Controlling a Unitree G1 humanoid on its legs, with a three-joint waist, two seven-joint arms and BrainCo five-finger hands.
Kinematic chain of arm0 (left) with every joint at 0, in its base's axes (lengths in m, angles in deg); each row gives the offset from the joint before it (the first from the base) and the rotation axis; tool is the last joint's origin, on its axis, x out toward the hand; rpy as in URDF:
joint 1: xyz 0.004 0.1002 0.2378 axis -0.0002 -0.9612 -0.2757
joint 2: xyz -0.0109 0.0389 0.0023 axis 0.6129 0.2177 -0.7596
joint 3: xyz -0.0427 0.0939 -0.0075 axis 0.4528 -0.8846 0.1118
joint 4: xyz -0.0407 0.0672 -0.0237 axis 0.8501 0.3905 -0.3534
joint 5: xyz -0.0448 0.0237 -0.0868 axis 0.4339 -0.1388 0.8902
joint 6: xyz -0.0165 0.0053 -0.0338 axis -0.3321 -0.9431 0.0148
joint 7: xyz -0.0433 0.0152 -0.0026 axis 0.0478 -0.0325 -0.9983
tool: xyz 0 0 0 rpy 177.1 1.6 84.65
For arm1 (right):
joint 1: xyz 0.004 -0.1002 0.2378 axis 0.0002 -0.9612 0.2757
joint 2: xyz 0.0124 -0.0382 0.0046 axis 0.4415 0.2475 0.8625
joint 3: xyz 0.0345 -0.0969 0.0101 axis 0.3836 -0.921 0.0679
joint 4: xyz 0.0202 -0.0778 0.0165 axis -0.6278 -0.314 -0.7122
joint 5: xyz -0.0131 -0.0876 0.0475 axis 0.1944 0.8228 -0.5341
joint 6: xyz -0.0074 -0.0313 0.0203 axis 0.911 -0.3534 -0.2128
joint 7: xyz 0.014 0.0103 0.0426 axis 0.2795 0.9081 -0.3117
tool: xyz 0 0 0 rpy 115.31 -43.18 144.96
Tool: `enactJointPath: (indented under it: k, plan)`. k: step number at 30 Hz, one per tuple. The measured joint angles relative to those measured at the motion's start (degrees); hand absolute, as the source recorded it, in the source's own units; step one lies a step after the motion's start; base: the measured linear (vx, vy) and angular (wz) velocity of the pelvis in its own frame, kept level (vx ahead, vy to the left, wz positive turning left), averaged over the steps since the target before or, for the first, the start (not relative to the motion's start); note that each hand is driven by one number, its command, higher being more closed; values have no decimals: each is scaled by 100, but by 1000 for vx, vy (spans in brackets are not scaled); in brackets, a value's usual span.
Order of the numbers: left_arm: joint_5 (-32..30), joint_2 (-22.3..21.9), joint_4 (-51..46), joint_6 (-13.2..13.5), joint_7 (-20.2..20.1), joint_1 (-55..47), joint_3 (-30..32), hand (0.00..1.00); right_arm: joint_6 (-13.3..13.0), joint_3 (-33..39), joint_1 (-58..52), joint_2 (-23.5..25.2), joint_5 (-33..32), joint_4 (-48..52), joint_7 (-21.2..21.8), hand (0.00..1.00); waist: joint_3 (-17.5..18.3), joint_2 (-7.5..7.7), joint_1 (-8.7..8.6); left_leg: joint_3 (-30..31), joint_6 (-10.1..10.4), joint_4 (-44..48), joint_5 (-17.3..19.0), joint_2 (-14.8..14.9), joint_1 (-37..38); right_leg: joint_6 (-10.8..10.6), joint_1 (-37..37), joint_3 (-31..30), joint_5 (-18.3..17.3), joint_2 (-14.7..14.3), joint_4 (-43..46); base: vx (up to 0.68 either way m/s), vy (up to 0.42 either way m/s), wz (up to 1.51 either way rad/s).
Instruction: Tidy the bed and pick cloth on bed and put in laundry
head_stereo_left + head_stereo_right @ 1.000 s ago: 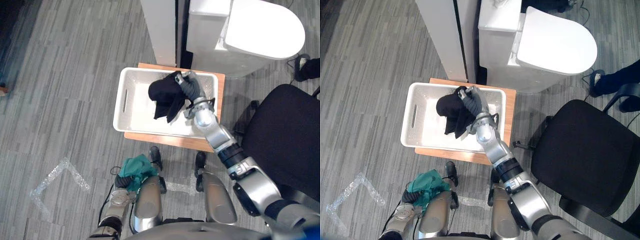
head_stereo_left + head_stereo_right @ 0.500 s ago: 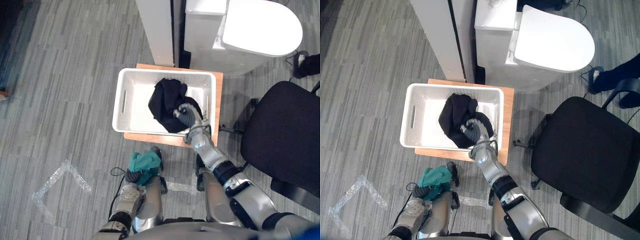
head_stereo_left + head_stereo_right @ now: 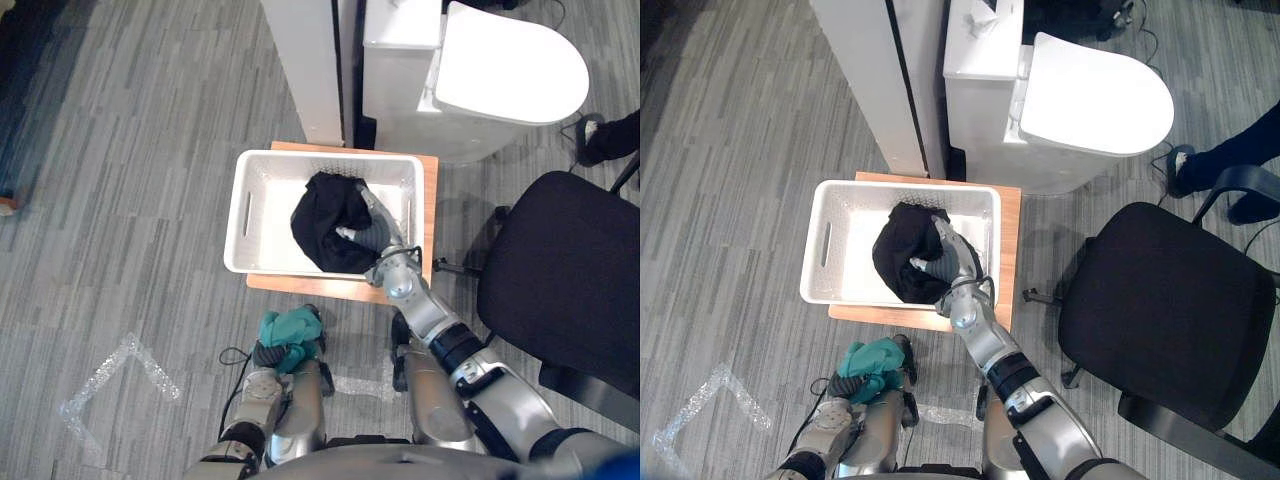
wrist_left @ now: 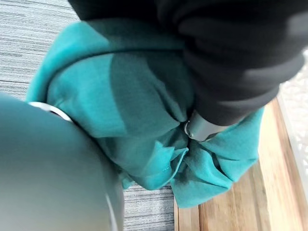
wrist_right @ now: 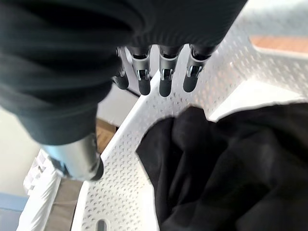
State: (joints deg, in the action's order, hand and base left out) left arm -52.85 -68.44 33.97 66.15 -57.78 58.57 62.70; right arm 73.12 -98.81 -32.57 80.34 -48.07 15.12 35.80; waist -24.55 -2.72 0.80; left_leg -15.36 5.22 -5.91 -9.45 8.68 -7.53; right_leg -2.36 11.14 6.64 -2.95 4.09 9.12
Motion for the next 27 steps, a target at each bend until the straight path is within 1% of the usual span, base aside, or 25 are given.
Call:
enactJointPath:
  k: [1,3,4,7,8,10,12,14,16,17,18,21,23,24,27]
  plan:
    - [0,4,-5,3,5,-7,2,100,13,-2,12,-14,1,179,1,0,9,17,7,-12,-3,0,8,0,29,-1,-28,-7,1,-1,-9,0,0,0]
    - [-1,55,-5,0,19,-52,9,100,12,-3,18,-44,4,1136,12,0,85,123,13,-73,-11,0,28,1,91,-2,-74,-50,2,-4,-27,36,-10,-10]
    - [-1,71,-3,-3,19,-59,12,100,7,-3,21,-54,3,1356,15,0,103,154,10,-102,-14,0,30,2,105,-4,-74,-74,7,-7,-35,52,-12,-18]
    - [-13,133,26,-118,5,-105,54,100,-55,-13,-220,-207,-1,2223,74,0,191,276,-56,-193,-39,0,59,0,280,-10,-263,-148,49,-14,-184,56,2,-13]
    - [-17,142,63,-127,-7,-112,65,100,-57,-8,-327,-254,-2,2368,78,0,228,304,-63,-210,-41,0,74,1,305,-11,-297,-157,55,-18,-217,71,11,-13]
    - [-24,199,101,-200,-37,-175,123,100,-60,46,-750,-361,-3,2778,125,0,343,426,-131,-287,-20,2,126,9,411,-11,-396,-242,90,-41,-309,74,8,-18]
    - [-128,235,110,-255,-51,-223,166,100,-66,156,-1115,-464,-2,3038,186,0,431,485,-169,-320,-3,1,158,14,483,-21,-478,-290,112,-52,-388,56,3,-17]
    - [-242,220,110,-296,-78,-274,302,100,-84,403,-1541,-529,-3,3194,217,0,493,498,-208,-334,15,14,182,20,575,-22,-610,-292,132,-69,-483,57,4,-4]
    - [-245,197,107,-344,-108,-329,475,100,-96,612,-1865,-522,-2,3111,213,0,543,495,-211,-363,46,5,208,20,689,-23,-733,-294,131,-93,-525,27,-3,-5]
    - [-249,190,108,-366,-180,-431,620,100,-110,749,-2178,-526,3,2851,195,0,704,492,-217,-371,69,1,228,42,719,-22,-776,-301,130,-122,-569,20,-20,-6]
    - [-249,187,105,-370,-185,-469,643,100,-109,797,-2278,-522,5,2700,180,0,756,481,-216,-376,74,1,232,50,728,-22,-787,-307,129,-132,-581,23,-27,-7]
    - [-260,94,105,-376,-197,-559,850,100,-44,1186,-2638,-503,11,1867,83,0,881,394,-193,-458,79,-2,265,60,845,-26,-878,-379,122,-146,-628,-8,-7,-12]
    - [-270,64,109,-385,-206,-602,879,100,-30,1446,-2802,-490,-1,1541,48,0,964,336,-200,-459,67,-2,280,47,860,-44,-883,-407,114,-140,-648,-20,11,-10]
    - [-380,41,111,-394,-208,-610,910,100,-25,1641,-2921,-481,-12,1338,38,0,1004,305,-203,-458,55,-2,306,44,861,-54,-899,-406,122,-138,-669,0,0,0]
    - [-449,15,111,-428,-256,-648,994,100,43,1903,-3146,-468,-152,755,19,0,1071,287,-210,-460,81,-3,348,35,894,-68,-966,-405,136,-130,-727,0,0,0]
